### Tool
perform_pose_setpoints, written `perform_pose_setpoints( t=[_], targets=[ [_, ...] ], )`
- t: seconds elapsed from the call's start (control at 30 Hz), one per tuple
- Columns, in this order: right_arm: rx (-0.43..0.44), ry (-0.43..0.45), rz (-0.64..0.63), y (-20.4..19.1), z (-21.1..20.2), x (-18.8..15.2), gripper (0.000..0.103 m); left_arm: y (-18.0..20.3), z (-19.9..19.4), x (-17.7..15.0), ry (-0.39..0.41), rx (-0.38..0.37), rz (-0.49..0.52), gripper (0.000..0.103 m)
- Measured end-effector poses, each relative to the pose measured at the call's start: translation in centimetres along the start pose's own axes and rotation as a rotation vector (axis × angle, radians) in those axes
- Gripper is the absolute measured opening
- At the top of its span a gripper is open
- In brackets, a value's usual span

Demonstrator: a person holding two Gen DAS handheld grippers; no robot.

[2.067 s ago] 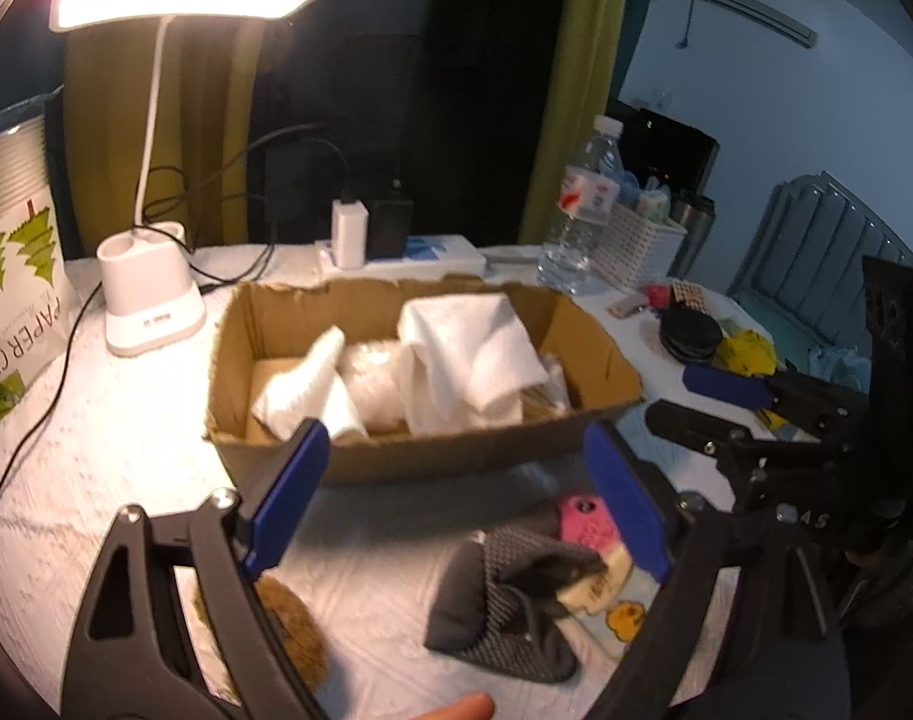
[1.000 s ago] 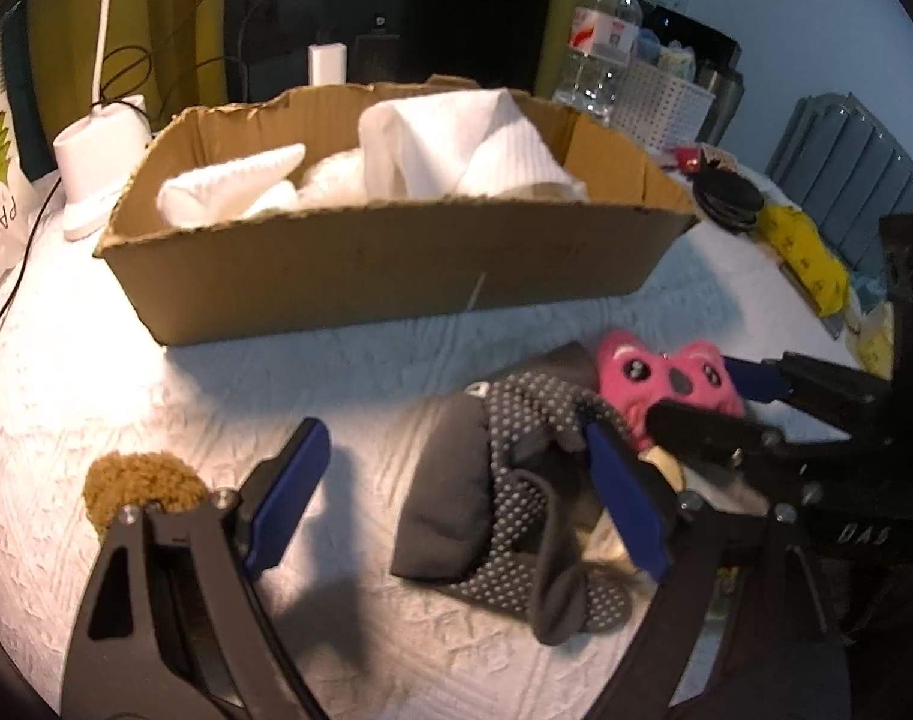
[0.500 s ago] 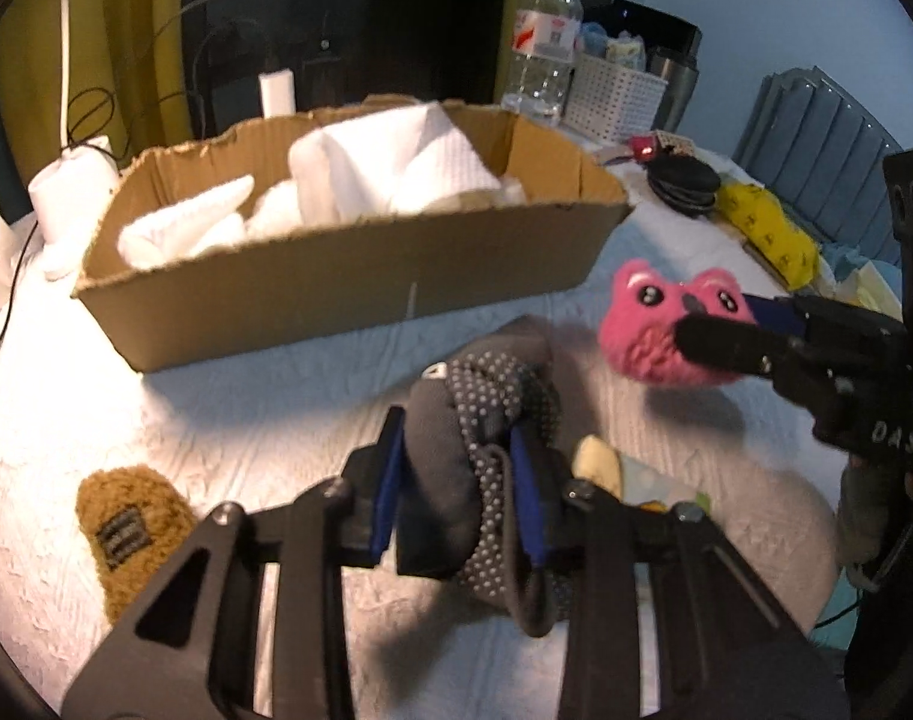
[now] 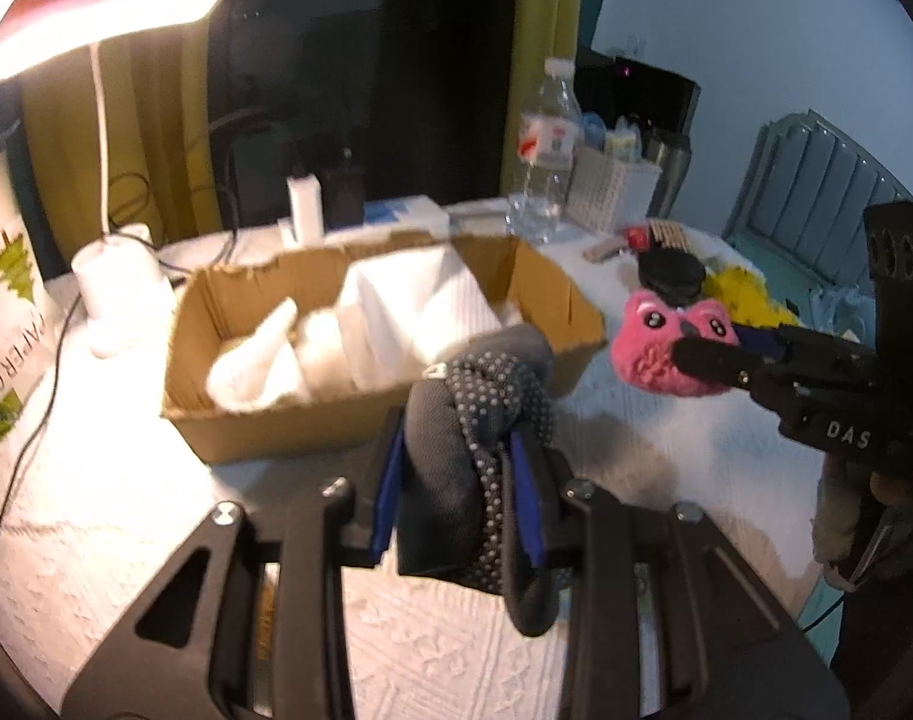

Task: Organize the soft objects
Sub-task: 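Carry the glove and plush toy into the box and open both tools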

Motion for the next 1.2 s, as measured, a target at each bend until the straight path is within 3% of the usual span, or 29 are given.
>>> perform_pose_setpoints(
  t=[0.37,0.73,1.1,1.17,1.2],
  targets=[
    [-0.003,0.032,-0.035,0.1,0.8,3.4,0.038,-4.0,-1.1,4.8,0.107,0.065,-0.05,0.033],
    [-0.057,0.059,-0.04,0.5,3.3,5.6,0.038,-7.7,0.1,6.8,0.181,0.079,-0.107,0.033],
    [-0.081,0.038,-0.008,1.1,7.4,6.6,0.039,-8.9,4.8,5.8,0.114,0.088,-0.125,0.035],
    [-0.085,0.035,-0.004,1.1,8.0,6.7,0.039,-8.8,5.6,5.6,0.087,0.078,-0.125,0.04],
    [-0.088,0.03,-0.004,1.2,8.2,6.7,0.041,-8.7,5.9,5.5,0.076,0.072,-0.123,0.048]
  ],
)
Point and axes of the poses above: each gripper's, at about its wrist camera, not at the fingertips, and z roughly the way its jaws point, y to its right, x to its top, the point moved 10 cm from there along z, roughly the way its jaws point, and after that the axes turned 8 degrees about x, right-handed, at the moved point
